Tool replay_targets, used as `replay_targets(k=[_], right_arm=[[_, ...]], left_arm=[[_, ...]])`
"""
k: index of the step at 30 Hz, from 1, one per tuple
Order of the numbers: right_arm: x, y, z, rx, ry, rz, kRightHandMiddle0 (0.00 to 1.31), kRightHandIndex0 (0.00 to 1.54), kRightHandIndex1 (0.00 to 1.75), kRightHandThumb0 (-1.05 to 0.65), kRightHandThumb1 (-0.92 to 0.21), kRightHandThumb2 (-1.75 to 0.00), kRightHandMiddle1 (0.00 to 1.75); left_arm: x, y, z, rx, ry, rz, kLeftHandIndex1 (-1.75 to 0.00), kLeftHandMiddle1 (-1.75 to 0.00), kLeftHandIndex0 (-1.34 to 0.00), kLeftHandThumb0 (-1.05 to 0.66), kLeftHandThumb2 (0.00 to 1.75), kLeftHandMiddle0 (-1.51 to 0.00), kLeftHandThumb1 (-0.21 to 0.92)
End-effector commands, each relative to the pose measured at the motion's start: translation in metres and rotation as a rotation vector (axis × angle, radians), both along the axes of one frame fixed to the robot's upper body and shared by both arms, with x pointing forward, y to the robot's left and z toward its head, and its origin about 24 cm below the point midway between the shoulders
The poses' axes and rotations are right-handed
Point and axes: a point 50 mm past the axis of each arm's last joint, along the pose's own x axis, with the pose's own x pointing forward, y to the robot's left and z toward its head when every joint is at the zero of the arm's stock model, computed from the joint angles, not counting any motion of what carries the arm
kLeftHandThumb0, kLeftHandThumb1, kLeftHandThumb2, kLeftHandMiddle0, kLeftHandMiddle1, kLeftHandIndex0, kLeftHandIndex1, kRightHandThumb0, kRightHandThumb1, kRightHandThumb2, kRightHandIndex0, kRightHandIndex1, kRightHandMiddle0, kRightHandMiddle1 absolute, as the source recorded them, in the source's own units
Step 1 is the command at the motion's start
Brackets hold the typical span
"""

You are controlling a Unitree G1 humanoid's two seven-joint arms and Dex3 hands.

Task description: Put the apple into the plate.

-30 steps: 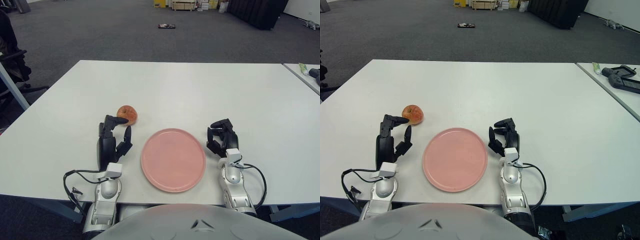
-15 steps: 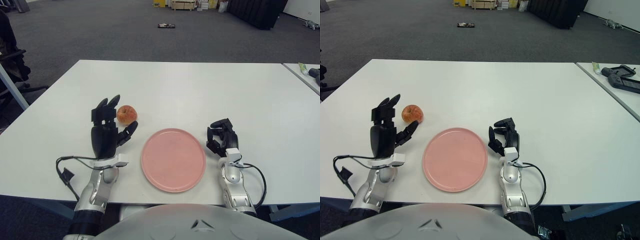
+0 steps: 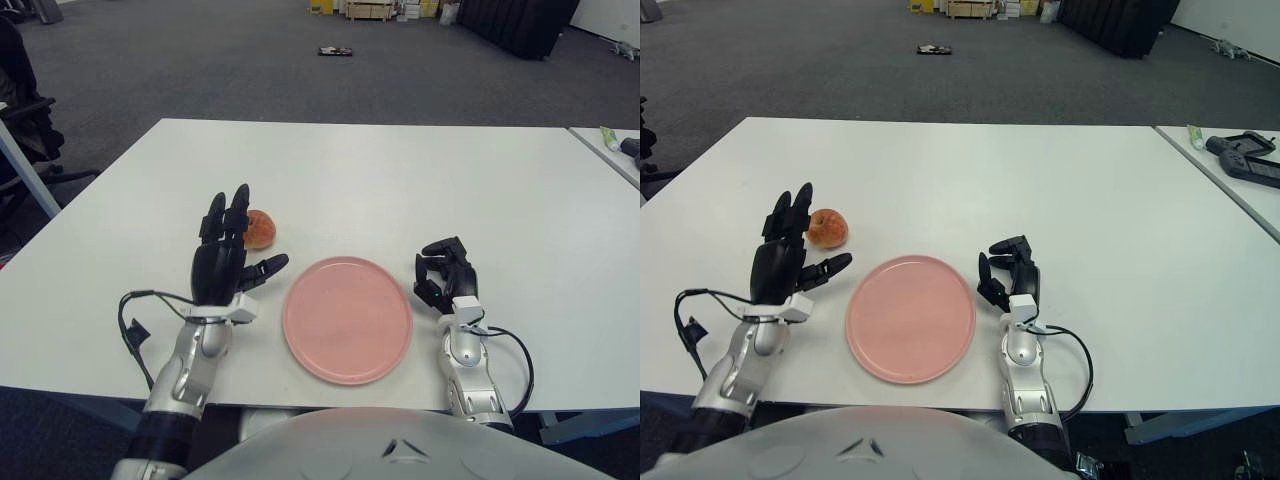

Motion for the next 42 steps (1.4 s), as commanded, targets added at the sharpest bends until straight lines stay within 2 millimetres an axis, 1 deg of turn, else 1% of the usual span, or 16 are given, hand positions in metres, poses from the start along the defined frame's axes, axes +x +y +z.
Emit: replay_targets(k=[1, 5, 18, 25, 42], right_arm=[[-0.001, -0.002, -0.004, -0.001, 0.034, -0.003, 0.32, 0.6, 1.37, -0.38, -0.71, -0.82, 1.75], [-0.001, -0.002, -0.004, -0.003, 0.033, -0.002, 0.31, 0.6, 1.37, -0.37, -0.72, -0.81, 1.75], [-0.002, -0.003, -0.005, -0.007, 0.03, 0.003, 0.32, 0.62, 1.39, -0.38, -0.7, -0.83, 1.75], [-0.003, -0.004, -0.006, 0.001, 0.041, 0.001, 0.32, 0.61, 1.39, -0.38, -0.71, -0.82, 1.75], [-0.004, -0.004, -0.005, -0.002, 0.047, -0.013, 0.32, 0.61, 1.4, -0.38, -0.7, -0.83, 1.75]], left_arm=[[0.018, 0.002, -0.003, 0.005, 0.007, -0.031, 0.0, 0.0, 0.0, -1.05, 0.2, 0.0, 0.89], [0.021, 0.003, -0.007, 0.01, 0.002, -0.041, 0.0, 0.0, 0.0, -1.05, 0.2, 0.0, 0.92], [0.029, 0.004, -0.018, -0.011, 0.019, -0.07, 0.0, 0.0, 0.0, -1.05, 0.21, 0.0, 0.92], [0.039, 0.01, -0.022, -0.002, 0.045, -0.053, 0.0, 0.0, 0.0, -1.05, 0.21, 0.0, 0.92], [0.053, 0.022, -0.029, -0.002, 0.128, 0.001, 0.0, 0.0, 0.0, -1.05, 0.17, 0.0, 0.9]])
